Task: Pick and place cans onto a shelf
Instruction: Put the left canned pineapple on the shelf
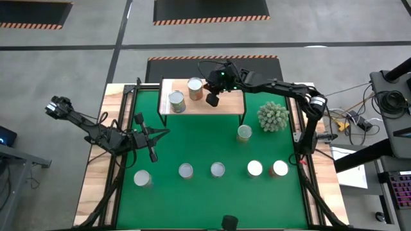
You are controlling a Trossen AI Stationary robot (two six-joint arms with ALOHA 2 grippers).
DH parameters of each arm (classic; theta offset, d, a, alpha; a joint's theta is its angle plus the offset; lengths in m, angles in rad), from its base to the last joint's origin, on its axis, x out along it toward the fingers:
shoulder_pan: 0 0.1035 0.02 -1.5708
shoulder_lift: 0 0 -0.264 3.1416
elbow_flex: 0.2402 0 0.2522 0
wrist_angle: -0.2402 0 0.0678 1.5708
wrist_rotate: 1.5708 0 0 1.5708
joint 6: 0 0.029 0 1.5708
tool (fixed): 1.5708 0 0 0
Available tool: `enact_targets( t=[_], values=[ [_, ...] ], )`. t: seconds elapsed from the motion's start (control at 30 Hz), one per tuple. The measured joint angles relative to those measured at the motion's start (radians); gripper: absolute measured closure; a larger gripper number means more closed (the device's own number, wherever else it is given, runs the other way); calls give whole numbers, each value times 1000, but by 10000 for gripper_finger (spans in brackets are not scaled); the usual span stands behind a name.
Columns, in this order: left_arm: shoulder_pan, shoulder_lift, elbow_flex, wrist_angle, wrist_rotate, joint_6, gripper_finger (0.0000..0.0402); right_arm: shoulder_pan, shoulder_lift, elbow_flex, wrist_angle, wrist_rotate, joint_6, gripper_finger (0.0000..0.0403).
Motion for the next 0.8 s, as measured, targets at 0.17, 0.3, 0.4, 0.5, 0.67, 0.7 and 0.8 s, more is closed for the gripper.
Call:
enact_targets(
  t=[0.17, 0.3, 0.4, 0.5, 0.67, 0.7, 0.8],
  values=[
    [0, 0, 0, 0, 0, 3, 402, 25, 31, 0, 142, -2, 2, 390],
    [0, 0, 0, 0, 0, 3, 402, 40, 32, 0, 133, -4, -8, 390],
    [0, 0, 0, 0, 0, 3, 402, 41, 30, 0, 110, -3, -6, 390],
    [0, 0, 0, 0, 0, 3, 402, 41, 33, 0, 136, -1, -3, 390],
    [0, 0, 0, 0, 0, 9, 402, 49, 71, 2, 238, -8, 1, 390],
    [0, 0, 0, 1, 0, 11, 402, 50, 75, 2, 247, -8, 1, 390],
    [0, 0, 0, 5, 0, 11, 402, 54, 74, 1, 250, -9, -8, 390]
  ],
)
